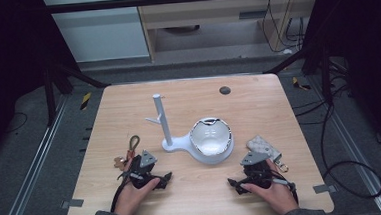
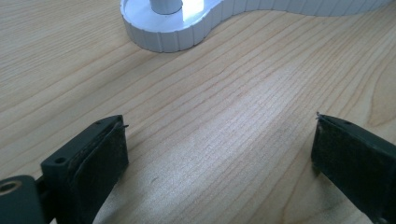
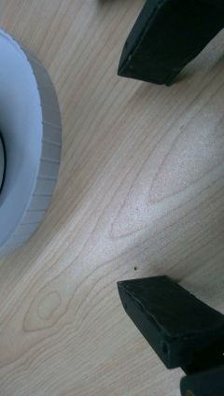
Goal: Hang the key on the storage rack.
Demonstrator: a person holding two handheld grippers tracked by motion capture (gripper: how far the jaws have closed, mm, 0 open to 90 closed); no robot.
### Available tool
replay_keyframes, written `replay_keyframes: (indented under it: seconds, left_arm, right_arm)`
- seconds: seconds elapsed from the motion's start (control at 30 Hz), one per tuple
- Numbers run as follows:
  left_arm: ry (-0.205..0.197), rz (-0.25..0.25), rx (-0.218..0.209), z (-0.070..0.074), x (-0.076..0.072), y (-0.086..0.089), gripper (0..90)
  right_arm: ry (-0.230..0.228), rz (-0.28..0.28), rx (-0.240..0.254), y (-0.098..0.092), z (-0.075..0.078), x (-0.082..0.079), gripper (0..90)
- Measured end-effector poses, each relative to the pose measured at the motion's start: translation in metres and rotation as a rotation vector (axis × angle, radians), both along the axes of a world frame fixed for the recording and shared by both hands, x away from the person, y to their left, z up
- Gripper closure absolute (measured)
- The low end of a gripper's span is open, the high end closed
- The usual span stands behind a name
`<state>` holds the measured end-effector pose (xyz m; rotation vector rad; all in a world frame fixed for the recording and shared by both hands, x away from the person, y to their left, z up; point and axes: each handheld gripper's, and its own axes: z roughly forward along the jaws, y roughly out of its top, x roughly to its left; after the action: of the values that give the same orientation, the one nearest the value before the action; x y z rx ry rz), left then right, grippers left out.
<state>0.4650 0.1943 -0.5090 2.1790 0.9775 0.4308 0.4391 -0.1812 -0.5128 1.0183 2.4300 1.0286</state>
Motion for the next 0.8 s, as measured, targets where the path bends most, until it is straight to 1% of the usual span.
replay_keyframes:
  seconds: [0.3, 0.43, 0.47, 0.5, 0.53, 0.57, 0.6, 0.63, 0.7, 0.73, 0.77, 0.8]
  left_arm:
    - [0.000, -0.011, 0.001, 0.000, 0.001, 0.000, 1.8]
    - [0.003, -0.032, 0.000, 0.001, -0.001, 0.000, 2.5]
    - [0.005, -0.021, 0.002, 0.006, -0.002, 0.002, 6.0]
    - [0.005, -0.021, 0.002, 0.006, -0.002, 0.002, 6.1]
    - [0.002, -0.014, 0.019, 0.017, -0.002, 0.005, 6.0]
    - [0.003, -0.021, 0.034, 0.023, -0.002, 0.007, 5.9]
    - [0.003, -0.021, 0.034, 0.023, -0.002, 0.007, 6.1]
    - [0.003, -0.018, 0.049, 0.030, -0.001, 0.010, 6.1]
    - [-0.001, 0.013, 0.069, 0.044, 0.001, 0.018, 6.5]
    - [0.025, 0.036, 0.091, 0.054, 0.006, 0.028, 6.3]
    - [0.025, 0.036, 0.091, 0.054, 0.006, 0.028, 5.7]
    - [0.068, 0.067, 0.108, 0.061, 0.011, 0.039, 6.3]
  right_arm:
    - [0.002, -0.002, 0.001, 0.000, 0.000, 0.000, 1.0]
    - [0.002, -0.002, 0.001, 0.000, 0.000, 0.000, 1.0]
    - [0.002, -0.003, 0.001, 0.000, 0.000, 0.000, 1.0]
    - [0.002, -0.003, 0.001, 0.000, 0.000, 0.000, 1.0]
    - [0.002, -0.004, 0.001, 0.000, 0.000, 0.000, 1.0]
    - [0.002, -0.004, 0.001, 0.000, 0.000, 0.000, 1.0]
    - [0.002, -0.004, 0.001, 0.000, 0.000, 0.000, 1.0]
    - [0.002, -0.003, 0.002, 0.000, 0.000, 0.000, 1.0]
    - [0.002, -0.004, 0.001, 0.000, 0.000, 0.000, 1.0]
    - [0.002, -0.003, 0.001, 0.000, 0.000, 0.000, 1.0]
    - [0.002, -0.003, 0.001, 0.000, 0.000, 0.000, 1.0]
    - [0.002, -0.003, 0.001, 0.000, 0.000, 0.000, 1.0]
